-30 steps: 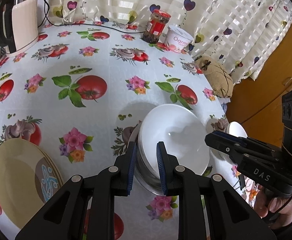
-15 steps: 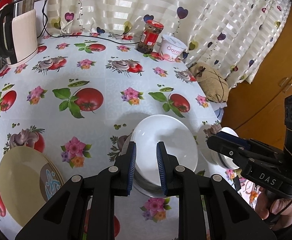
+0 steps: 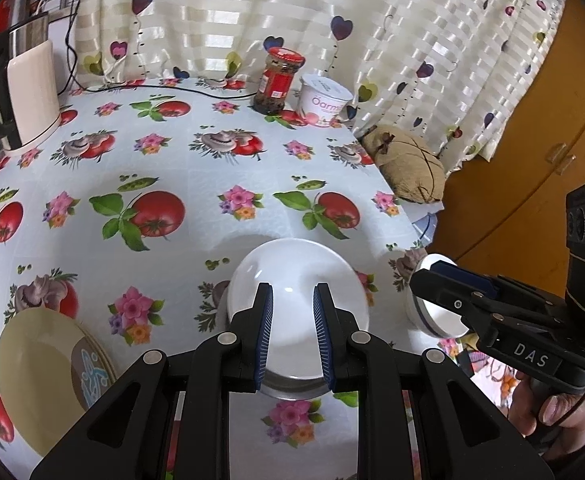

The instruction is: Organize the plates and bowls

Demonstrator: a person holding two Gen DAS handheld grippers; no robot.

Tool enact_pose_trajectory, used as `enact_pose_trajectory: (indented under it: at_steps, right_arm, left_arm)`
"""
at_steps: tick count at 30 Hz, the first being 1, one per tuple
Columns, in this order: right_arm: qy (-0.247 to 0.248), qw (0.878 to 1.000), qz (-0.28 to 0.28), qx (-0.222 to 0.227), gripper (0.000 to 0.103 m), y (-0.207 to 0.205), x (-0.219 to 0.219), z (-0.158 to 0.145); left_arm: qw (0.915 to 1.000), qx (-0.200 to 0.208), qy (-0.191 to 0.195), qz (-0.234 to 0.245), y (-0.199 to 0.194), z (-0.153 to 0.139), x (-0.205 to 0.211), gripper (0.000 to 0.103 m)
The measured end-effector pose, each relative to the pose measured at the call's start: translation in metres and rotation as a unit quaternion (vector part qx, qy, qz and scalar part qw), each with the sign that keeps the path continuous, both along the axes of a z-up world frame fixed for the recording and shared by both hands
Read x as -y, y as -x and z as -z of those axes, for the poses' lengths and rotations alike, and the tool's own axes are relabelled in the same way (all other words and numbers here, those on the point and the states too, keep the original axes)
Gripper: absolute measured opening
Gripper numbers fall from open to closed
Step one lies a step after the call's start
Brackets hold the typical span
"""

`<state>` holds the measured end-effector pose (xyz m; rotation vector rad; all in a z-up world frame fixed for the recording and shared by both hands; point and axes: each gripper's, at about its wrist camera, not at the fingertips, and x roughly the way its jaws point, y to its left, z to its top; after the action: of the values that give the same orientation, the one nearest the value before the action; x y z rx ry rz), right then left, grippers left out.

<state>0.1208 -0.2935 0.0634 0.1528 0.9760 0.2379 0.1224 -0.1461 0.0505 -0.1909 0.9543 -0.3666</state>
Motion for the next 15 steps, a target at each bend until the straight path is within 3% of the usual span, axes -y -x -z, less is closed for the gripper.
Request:
enact_pose_trajectory:
  at_steps: [15]
  right_arm:
    - [0.003,0.999,0.032,0.008,0.037,0.006,0.03,-0.005]
  left_arm:
    - [0.9989,0.009,-0.003,0.045,-0.005,-0.006,0.038,0.022]
